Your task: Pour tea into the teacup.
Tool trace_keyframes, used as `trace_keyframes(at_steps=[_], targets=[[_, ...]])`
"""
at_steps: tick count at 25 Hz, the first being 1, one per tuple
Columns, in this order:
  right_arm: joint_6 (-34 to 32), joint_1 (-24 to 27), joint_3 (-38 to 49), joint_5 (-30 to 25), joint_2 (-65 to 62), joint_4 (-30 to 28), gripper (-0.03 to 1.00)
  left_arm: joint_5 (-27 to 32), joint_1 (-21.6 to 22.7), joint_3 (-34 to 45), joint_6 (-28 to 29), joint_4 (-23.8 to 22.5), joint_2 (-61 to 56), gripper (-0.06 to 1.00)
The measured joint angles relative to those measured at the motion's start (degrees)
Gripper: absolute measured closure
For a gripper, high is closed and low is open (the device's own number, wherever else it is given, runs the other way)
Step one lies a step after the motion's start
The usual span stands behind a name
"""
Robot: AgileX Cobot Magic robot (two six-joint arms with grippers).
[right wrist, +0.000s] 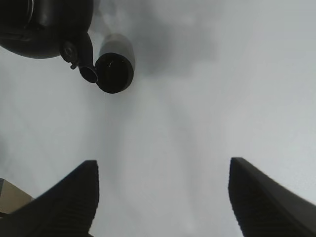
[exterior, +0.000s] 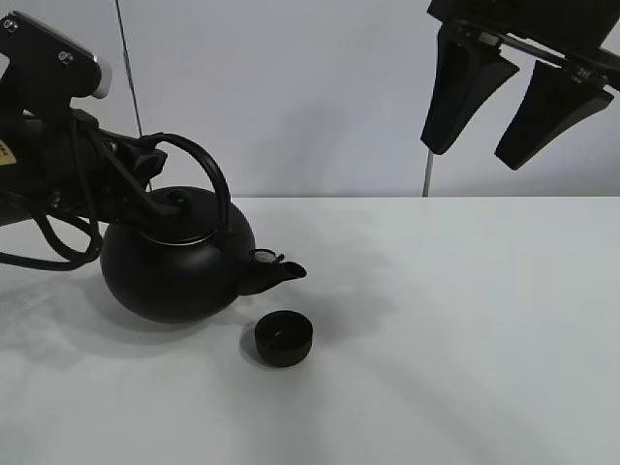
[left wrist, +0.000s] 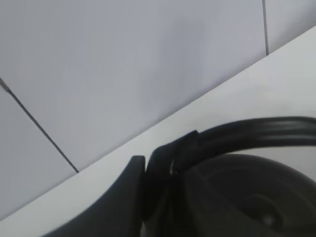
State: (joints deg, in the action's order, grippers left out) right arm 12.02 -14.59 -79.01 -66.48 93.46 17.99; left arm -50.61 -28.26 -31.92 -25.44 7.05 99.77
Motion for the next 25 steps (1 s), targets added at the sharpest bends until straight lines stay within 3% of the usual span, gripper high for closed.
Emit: trace_keyframes(at_steps=[25], targets=[[0.0,0.0,0.0,0.0,0.0,0.1,0.46,1.4,0.0,0.0,-8.3,0.0,0.0,0.82]])
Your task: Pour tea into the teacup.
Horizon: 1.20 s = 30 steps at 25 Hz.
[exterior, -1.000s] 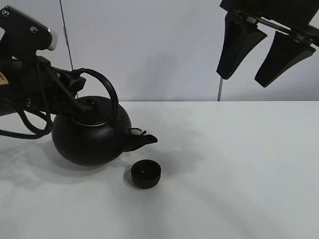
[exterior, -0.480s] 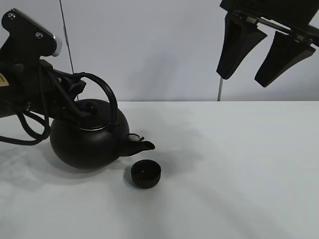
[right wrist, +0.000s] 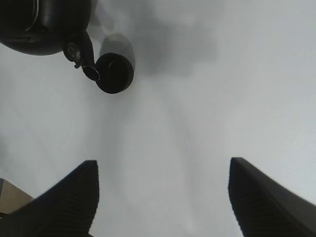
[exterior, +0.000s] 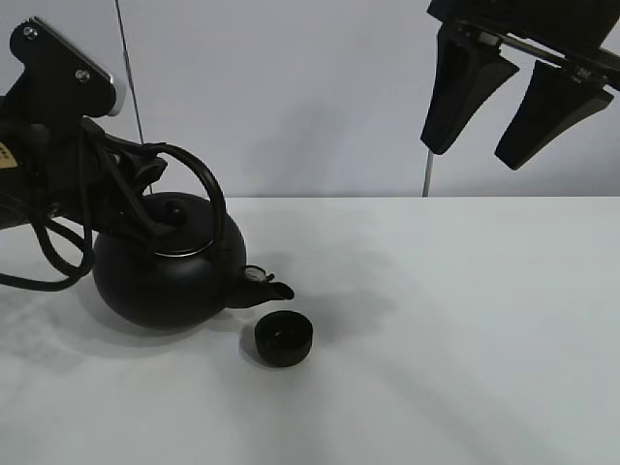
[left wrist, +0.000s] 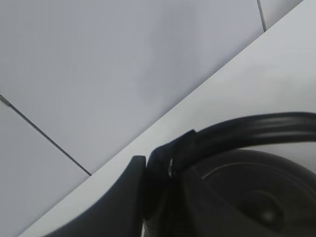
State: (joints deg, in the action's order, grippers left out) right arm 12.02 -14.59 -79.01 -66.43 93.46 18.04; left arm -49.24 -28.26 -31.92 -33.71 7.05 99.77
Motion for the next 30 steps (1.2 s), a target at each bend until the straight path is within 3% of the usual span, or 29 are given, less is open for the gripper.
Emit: trace_keyframes(at_steps=[30], targets=[[0.0,0.0,0.0,0.0,0.0,0.1,0.46,0.0,0.0,0.0,-6.1,0.0,0.0,0.82]])
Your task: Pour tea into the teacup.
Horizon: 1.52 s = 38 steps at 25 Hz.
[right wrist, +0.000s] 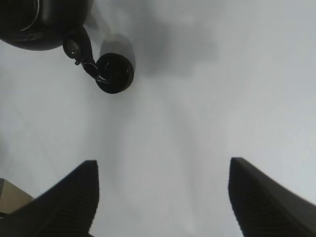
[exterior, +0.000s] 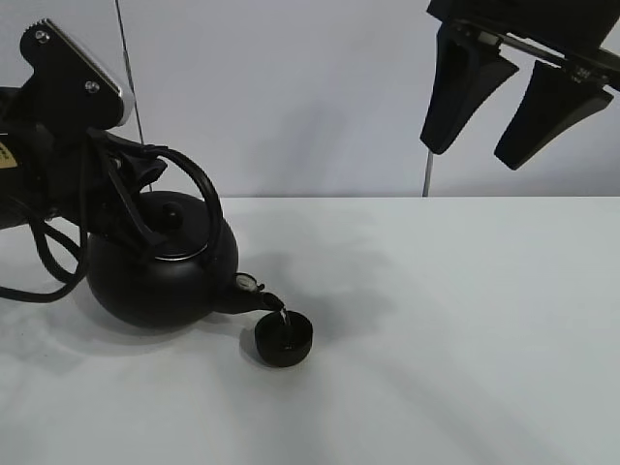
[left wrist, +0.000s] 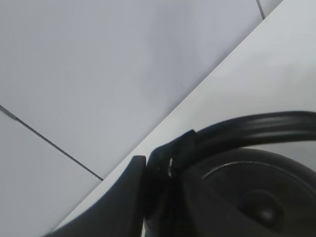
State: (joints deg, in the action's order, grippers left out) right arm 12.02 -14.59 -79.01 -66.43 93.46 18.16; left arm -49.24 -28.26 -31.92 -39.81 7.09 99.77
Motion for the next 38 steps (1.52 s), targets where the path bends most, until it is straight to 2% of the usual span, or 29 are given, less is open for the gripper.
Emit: trace_keyframes(at_steps=[8,22,25,30,38], targets=[[0.0,0.0,0.0,0.0,0.0,0.0,0.46,0.0,0.0,0.0,0.5,0.0,0.0,0.83],[0.0,0.0,0.0,0.0,0.0,0.0,0.46,0.1,0.0,1.4,28.0,0.0,0.0,0.83],[0.0,0.0,0.0,0.0,0.0,0.0,0.46,0.5,0.0,3.1,32.2,0.0,0.0,0.83],[0.0,0.0,0.0,0.0,0.0,0.0,0.46,0.3,0.0,6.3,33.1,1.4,0.0,0.83],[0.0,0.0,0.0,0.0,0.0,0.0,0.46,-8.9,0.0,13.2,33.1,2.5,-0.3,0.83]])
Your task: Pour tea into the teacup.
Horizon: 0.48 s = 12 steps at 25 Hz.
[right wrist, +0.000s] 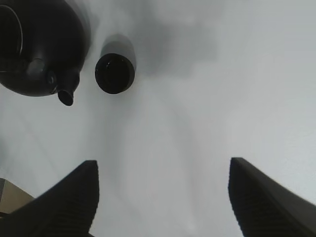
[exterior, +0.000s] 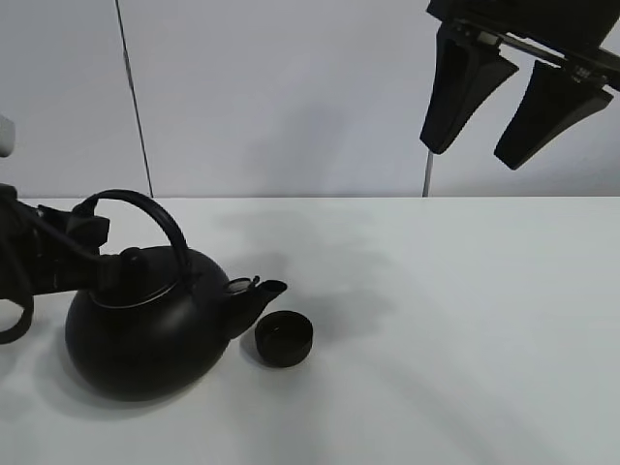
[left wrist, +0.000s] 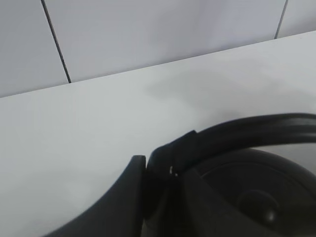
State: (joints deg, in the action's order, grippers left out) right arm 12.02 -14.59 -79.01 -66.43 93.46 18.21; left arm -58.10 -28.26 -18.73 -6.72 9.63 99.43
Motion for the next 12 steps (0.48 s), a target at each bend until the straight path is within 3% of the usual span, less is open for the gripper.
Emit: trace_keyframes(at_steps=[12], targets=[[0.0,0.0,0.0,0.4,0.0,0.5,0.46,-3.5,0.0,3.2,-1.7,-5.6,-0.2,0.83]])
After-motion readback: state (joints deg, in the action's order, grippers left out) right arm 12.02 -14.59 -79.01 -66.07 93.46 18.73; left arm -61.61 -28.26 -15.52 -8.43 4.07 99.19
